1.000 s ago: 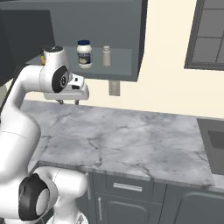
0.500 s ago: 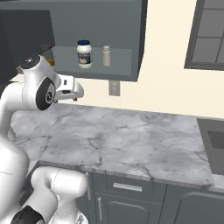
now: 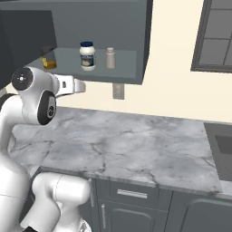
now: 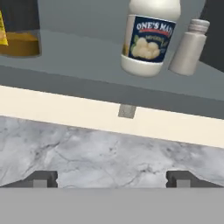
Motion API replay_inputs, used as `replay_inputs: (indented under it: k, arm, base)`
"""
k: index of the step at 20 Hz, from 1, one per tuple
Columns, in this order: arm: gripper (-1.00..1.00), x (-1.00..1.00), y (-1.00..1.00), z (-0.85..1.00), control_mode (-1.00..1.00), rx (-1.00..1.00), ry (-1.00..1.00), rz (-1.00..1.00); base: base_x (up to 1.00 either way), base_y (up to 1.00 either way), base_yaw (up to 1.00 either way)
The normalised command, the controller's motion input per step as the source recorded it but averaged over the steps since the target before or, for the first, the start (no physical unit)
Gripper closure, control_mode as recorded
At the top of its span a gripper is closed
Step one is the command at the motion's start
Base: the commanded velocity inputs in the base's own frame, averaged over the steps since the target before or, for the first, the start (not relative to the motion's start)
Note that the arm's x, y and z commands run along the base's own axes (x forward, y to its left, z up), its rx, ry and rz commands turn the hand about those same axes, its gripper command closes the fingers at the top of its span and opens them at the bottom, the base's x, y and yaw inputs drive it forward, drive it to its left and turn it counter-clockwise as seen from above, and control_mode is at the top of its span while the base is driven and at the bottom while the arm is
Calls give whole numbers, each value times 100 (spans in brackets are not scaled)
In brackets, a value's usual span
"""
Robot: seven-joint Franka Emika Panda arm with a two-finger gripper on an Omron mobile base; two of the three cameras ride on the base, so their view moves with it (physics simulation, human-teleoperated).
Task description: Collect the turmeric, mayonnaise, and shaker from the cabinet and place them next to the stove.
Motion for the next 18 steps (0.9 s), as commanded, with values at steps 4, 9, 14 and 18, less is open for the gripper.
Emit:
replay_inputs:
  k: [4, 9, 14, 18]
  arm:
    - [-100, 23, 0, 74, -100, 19, -20, 0]
    - [-100, 17, -1, 49, -100, 21, -12, 0]
    - [-100, 3, 1, 4, -100, 1, -18, 0]
    - [-100, 0, 0, 4, -100, 0, -19, 0]
  base:
    - [0, 0, 0]
    - [0, 0, 0]
    - [0, 0, 0]
    - [0, 0, 0]
